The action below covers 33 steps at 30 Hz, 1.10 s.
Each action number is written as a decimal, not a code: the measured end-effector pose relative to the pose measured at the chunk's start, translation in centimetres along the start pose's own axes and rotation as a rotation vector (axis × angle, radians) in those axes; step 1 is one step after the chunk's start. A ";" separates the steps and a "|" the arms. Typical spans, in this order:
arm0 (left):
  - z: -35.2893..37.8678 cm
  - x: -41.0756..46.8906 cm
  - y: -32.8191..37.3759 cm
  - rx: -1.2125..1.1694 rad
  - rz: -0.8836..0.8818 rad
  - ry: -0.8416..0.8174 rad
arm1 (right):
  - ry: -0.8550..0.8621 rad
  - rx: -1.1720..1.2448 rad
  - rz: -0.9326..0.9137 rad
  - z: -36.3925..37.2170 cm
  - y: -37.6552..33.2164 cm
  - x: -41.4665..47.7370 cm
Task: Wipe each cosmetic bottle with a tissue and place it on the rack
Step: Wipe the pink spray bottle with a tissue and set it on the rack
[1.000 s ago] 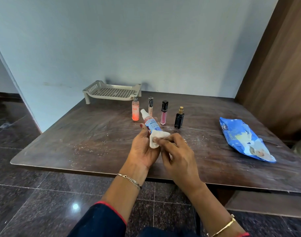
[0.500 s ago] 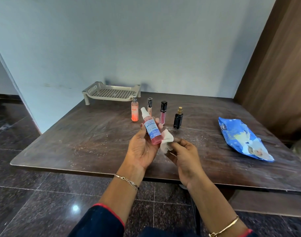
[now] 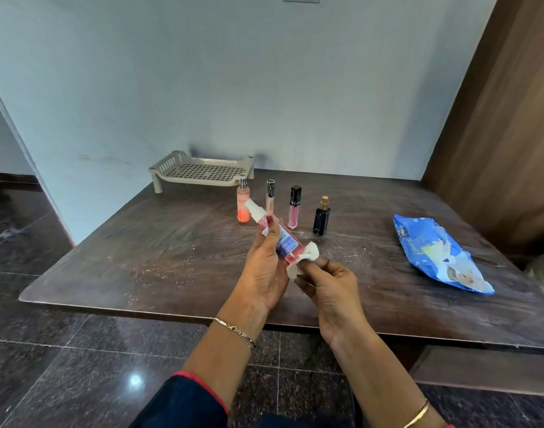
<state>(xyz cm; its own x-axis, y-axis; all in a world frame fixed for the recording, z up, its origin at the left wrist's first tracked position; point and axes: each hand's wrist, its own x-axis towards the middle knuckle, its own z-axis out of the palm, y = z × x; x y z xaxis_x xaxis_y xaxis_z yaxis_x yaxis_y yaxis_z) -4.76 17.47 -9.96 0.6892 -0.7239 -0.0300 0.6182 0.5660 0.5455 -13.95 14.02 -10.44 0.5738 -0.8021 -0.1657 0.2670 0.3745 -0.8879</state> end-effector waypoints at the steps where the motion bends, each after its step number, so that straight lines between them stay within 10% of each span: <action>1: 0.1 -0.1 0.1 -0.001 0.002 -0.012 | 0.005 0.018 -0.004 0.0 -0.2 0.0; 16: -1.0 -1.0 0.4 0.074 -0.103 -0.048 | 0.106 -0.171 -0.322 -0.2 -2.5 2.1; 25: -1.7 -0.5 0.4 -0.150 -0.205 -0.077 | -0.129 -0.934 -0.892 2.3 -2.3 2.1; 33: -3.4 1.5 0.6 -0.199 -0.215 0.041 | -0.259 -1.135 -0.976 1.1 -0.6 1.4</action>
<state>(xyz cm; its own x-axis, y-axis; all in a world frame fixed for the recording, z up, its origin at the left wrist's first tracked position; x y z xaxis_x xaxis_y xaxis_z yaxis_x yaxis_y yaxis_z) -2.06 18.03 -12.51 0.5467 -0.8213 -0.1629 0.8107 0.4706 0.3482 -12.43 13.21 -9.67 0.6786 -0.3704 0.6343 -0.0391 -0.8805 -0.4724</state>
